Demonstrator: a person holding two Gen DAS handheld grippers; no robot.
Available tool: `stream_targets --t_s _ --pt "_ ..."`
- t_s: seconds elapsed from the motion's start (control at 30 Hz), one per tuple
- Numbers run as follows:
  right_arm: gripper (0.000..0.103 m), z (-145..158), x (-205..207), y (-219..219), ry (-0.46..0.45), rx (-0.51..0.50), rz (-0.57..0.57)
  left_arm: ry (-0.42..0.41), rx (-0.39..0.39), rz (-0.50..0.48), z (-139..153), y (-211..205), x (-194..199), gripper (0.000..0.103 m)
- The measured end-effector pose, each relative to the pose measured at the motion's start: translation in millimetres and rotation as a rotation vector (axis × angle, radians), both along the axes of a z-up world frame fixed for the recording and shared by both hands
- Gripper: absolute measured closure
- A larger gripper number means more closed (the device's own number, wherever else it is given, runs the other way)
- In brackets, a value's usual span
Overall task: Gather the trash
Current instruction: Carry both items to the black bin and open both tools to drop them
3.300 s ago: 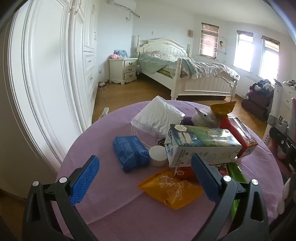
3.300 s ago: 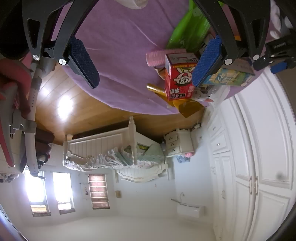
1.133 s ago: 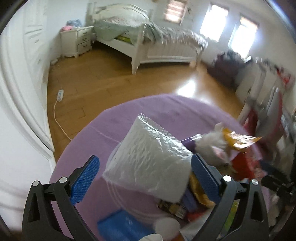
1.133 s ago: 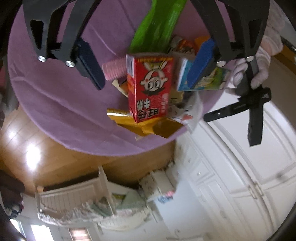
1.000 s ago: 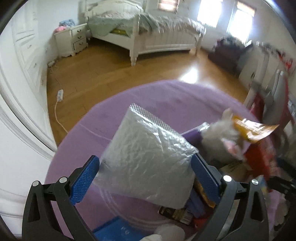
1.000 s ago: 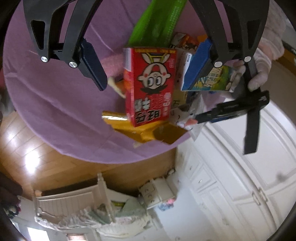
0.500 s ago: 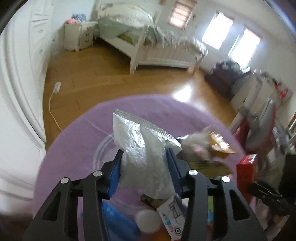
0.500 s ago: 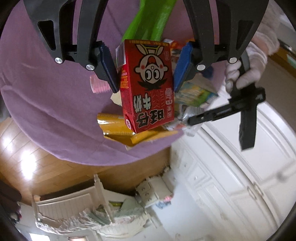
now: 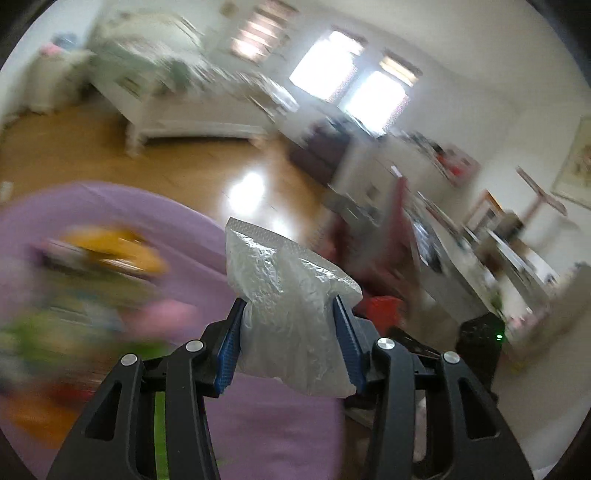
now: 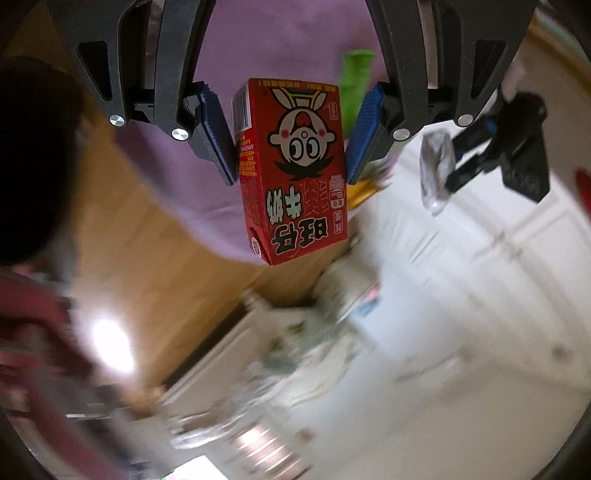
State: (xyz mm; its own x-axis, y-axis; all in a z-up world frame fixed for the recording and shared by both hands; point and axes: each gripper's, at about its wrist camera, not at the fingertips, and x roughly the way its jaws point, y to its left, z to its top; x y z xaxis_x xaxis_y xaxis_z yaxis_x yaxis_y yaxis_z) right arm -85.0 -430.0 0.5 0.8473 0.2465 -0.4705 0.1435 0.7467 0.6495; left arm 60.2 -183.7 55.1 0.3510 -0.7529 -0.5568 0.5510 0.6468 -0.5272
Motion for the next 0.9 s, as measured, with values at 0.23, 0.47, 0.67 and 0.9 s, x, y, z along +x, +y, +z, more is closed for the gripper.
stream_targets --t_s 0.23,0.47,0.67,0.9 --pt "0.044 -74.7 -74.5 -118.6 0.142 0.135 -0.257 0.191 0.043 -0.277 -73.1 -179.4 -18.8 0.056" --pt "0.044 -145.0 -109.2 -171.8 0.203 0.257 -0.347 0.291 0.201 -0.399 -139.8 -259.0 -30.0 0.056" --pt "0.027 -156.1 -101.2 -173.2 0.244 0.287 -0.320 0.218 0.344 -0.383 -158.2 -287.5 -37.5 0.026" --pt "0.014 -133.1 -92.4 -159.7 0.199 0.262 -0.340 0.152 0.257 -0.375 -113.0 -254.4 -38.0 0.014"
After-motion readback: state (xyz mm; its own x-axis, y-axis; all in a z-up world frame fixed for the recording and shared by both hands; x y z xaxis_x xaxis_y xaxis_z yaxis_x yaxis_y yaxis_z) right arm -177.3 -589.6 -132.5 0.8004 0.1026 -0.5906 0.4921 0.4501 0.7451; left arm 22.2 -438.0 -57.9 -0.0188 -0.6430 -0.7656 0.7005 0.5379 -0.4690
